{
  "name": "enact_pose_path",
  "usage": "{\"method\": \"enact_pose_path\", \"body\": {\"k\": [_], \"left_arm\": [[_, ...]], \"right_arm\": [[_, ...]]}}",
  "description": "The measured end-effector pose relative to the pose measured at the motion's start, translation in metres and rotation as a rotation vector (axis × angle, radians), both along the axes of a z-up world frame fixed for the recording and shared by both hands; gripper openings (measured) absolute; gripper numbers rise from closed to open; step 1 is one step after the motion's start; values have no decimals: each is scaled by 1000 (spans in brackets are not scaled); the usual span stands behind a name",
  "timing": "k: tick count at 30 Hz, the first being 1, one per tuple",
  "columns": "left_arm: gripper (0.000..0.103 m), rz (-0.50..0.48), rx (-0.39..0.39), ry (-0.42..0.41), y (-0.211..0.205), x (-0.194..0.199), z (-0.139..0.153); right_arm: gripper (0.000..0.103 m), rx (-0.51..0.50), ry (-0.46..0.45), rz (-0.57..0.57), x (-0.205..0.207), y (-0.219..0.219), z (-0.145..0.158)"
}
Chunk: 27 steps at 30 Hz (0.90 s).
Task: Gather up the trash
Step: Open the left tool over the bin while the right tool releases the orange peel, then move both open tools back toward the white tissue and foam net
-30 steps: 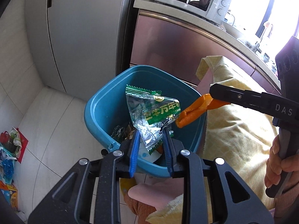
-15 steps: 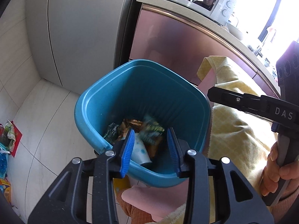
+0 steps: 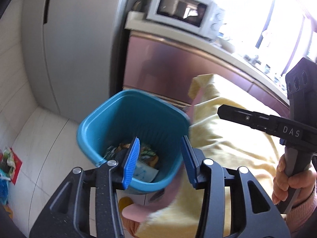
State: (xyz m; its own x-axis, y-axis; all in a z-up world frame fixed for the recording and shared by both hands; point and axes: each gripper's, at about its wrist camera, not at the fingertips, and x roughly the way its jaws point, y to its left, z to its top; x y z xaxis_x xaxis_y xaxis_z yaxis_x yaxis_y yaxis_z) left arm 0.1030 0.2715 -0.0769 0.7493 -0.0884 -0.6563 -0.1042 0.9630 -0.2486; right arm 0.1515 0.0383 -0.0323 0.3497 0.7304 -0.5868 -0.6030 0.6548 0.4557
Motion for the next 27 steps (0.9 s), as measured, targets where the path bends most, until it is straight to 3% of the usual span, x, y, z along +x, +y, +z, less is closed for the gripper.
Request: {"method": "enact_pose_path", "body": {"k": [5,14,20,27], "left_arm": [[46,-96,10,-48,-38,-3,17],[46,-320,12,-60,-129,0,27],[46,-455,30,-55,-194,-2,29],[48,-597,49,-38,-271,6,23]], "right_arm": [[28,8,-55,-68,-18,-46,15],[29,26,-82,-237,-55,-143,21],[30,11,-97,-395,-79,-215,14],[42,19,-60,-623,-103,-300,-4]]}}
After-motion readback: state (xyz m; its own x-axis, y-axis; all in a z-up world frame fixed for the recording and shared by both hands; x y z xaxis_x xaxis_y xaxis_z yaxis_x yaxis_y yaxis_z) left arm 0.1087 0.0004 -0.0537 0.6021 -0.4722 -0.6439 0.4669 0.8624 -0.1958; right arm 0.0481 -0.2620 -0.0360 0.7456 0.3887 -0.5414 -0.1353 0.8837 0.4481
